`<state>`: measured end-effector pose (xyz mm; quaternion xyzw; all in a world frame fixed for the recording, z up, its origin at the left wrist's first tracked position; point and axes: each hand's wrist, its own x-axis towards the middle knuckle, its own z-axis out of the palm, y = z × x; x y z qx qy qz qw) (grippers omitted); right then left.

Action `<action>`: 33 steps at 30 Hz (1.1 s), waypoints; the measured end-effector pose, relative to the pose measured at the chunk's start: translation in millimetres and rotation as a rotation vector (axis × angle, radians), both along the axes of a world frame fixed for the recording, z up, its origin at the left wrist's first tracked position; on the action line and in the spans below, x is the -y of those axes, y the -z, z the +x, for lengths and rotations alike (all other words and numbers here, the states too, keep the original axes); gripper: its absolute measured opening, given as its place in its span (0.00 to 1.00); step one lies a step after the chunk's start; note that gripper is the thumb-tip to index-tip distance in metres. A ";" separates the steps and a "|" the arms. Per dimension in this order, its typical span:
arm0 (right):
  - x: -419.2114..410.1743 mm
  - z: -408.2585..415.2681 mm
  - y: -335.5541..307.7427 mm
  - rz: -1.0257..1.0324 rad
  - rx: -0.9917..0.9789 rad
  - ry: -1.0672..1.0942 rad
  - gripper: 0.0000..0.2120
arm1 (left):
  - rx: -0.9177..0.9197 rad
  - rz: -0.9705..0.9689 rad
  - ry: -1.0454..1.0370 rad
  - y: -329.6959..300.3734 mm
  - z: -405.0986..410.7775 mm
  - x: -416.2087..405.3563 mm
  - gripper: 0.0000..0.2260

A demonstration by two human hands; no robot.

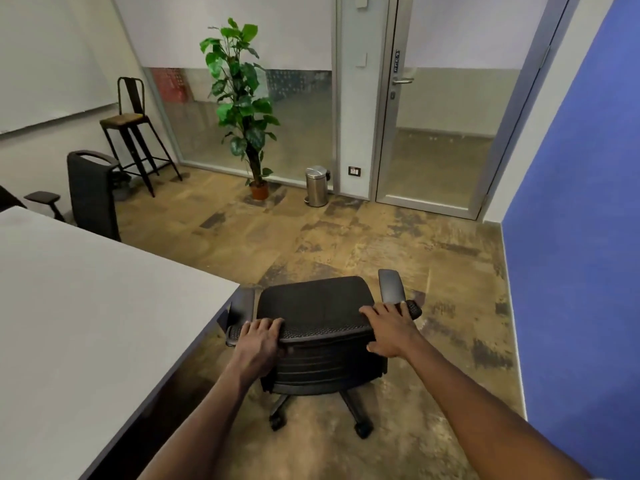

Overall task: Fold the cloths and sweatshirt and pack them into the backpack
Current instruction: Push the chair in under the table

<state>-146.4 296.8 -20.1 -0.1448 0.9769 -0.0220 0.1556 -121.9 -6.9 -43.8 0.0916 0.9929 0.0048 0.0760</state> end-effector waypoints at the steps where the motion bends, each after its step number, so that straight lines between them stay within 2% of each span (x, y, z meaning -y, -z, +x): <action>1: 0.3 -1.7 2.1 -0.032 -0.005 0.007 0.36 | -0.014 0.001 -0.016 1.0 1.5 -1.5 0.32; 3: -0.3 -4.4 4.3 -0.074 0.019 0.015 0.39 | -0.030 -0.008 -0.038 1.5 3.3 -3.3 0.32; 5: -2.3 -4.4 3.3 -0.070 0.073 0.011 0.50 | -0.019 -0.017 -0.046 0.8 3.8 -3.6 0.34; 7: -4.0 -1.8 4.5 -0.082 0.066 0.013 0.54 | -0.018 -0.010 -0.049 2.4 6.1 -3.1 0.40; 10: -3.1 6.8 10.5 -0.101 0.031 0.020 0.55 | -0.022 0.021 -0.065 4.5 15.7 -5.3 0.47; 17: -5.3 34.0 15.3 -0.072 0.003 0.027 0.55 | -0.020 0.039 -0.111 7.2 42.2 -16.8 0.51; 21: -9.1 48.0 13.4 -0.052 0.000 0.024 0.56 | -0.021 0.065 -0.119 7.0 58.5 -22.0 0.50; 25: -9.7 73.0 10.9 -0.027 0.014 0.045 0.52 | -0.016 0.086 -0.143 4.2 82.8 -25.3 0.48; 33: 15.1 143.8 12.8 -0.071 0.014 0.103 0.51 | 0.050 0.056 -0.155 -3.8 136.8 -7.7 0.49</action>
